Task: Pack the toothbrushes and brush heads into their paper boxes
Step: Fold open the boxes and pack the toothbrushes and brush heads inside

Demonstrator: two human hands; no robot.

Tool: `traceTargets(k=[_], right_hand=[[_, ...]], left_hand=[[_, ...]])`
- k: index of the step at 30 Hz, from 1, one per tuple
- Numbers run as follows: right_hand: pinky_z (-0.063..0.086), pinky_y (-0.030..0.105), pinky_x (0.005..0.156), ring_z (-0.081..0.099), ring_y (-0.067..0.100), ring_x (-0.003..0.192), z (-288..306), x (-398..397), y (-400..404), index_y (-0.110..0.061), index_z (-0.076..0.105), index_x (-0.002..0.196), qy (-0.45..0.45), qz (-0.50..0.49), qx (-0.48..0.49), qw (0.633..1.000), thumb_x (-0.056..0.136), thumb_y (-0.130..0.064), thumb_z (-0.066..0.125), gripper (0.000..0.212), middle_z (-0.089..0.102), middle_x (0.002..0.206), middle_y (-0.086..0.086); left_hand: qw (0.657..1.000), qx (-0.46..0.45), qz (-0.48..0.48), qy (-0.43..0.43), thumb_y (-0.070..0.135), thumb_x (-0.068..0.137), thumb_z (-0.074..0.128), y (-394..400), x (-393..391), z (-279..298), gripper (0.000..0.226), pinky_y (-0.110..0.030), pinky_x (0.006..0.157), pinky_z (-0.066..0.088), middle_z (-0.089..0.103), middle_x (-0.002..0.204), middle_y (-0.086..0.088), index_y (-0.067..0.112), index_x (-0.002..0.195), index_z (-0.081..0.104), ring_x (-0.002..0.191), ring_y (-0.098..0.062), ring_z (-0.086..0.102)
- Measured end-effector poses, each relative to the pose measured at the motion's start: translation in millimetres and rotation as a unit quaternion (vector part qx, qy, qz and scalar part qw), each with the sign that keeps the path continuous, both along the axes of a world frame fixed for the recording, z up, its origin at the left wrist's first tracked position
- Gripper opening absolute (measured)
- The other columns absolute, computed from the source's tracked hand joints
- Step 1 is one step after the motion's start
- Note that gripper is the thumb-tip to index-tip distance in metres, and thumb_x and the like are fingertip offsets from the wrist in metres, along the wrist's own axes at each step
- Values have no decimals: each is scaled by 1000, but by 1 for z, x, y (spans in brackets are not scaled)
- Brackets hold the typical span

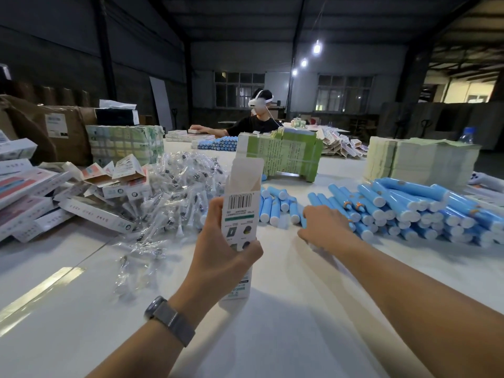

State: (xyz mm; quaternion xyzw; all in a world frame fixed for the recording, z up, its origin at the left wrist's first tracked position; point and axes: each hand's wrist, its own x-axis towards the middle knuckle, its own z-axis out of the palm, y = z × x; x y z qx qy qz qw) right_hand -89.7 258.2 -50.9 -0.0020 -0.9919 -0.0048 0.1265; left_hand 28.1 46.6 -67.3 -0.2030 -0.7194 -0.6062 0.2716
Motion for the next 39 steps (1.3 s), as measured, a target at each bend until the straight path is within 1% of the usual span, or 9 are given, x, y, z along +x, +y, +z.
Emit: traceTargets(k=[7, 10, 14, 18, 21, 24, 30, 36, 39], right_hand=[[41, 30, 61, 52, 19, 76, 9, 2, -7, -18, 43, 76, -96, 0, 18, 995, 77, -29, 68, 27, 51, 81, 2], [41, 28, 58, 54, 18, 74, 16, 12, -1, -18, 46, 89, -79, 7, -137, 987, 79, -30, 68, 27, 55, 86, 2], [36, 23, 42, 47, 11, 52, 47, 34, -22, -16, 55, 98, -8, 149, -563, 813, 79, -21, 62, 21, 50, 73, 3], [32, 20, 41, 40, 5, 44, 88, 66, -59, -20, 56, 94, 41, 297, -721, 625, 74, -27, 55, 21, 44, 63, -3], [32, 22, 41, 40, 11, 48, 99, 82, -75, -20, 56, 88, 53, 358, -754, 548, 76, -27, 57, 13, 47, 56, -9], [41, 25, 44, 52, 12, 55, 97, 91, -80, -16, 54, 98, 96, 429, -700, 562, 83, -21, 57, 15, 57, 63, -14], [57, 33, 69, 60, 23, 81, 96, 91, -75, -17, 49, 114, 217, 437, -512, 707, 84, -20, 65, 34, 55, 87, -14], [60, 32, 73, 60, 21, 92, 96, 89, -71, -32, 19, 144, 176, 477, -530, 678, 83, 2, 69, 86, 51, 107, -9], [60, 38, 68, 63, 17, 83, 99, 89, -70, -33, 23, 138, 190, 473, -505, 697, 82, -1, 72, 81, 53, 99, -10]], left_hand=[[1000, 10, 0, -2, 4, 73, 79, -4, -3, -1, 64, -11, 63, 52, 66, 91, 23, 53, 97, 47, 81, -1, 67], [999, 40, -8, -5, 17, 77, 80, -2, -4, 1, 49, -13, 64, 53, 69, 91, 19, 42, 104, 49, 78, -6, 69], [999, 42, 5, -2, 8, 85, 77, -2, -7, 0, 45, -13, 65, 53, 69, 91, 21, 38, 106, 50, 80, -7, 69], [997, 18, 67, 28, 11, 81, 81, -1, -9, -1, 57, -12, 59, 52, 65, 96, 30, 51, 98, 44, 80, 1, 66], [995, 1, 94, 41, 16, 77, 85, -2, -11, -2, 60, -15, 58, 54, 65, 95, 26, 54, 95, 42, 75, -1, 66], [994, -8, 103, 46, 20, 73, 86, -1, -12, -3, 60, -15, 60, 54, 66, 95, 22, 54, 95, 42, 78, -3, 67], [992, 3, 120, 49, 18, 71, 88, -2, -14, -4, 62, -14, 54, 52, 67, 88, 24, 57, 94, 45, 70, -1, 67], [992, 22, 115, 55, 15, 72, 88, -4, -19, -6, 63, -13, 53, 51, 66, 88, 22, 56, 93, 45, 72, -2, 67], [993, 13, 108, 55, 18, 73, 88, -5, -18, -5, 62, -13, 55, 52, 65, 90, 23, 57, 94, 44, 76, -3, 67]])
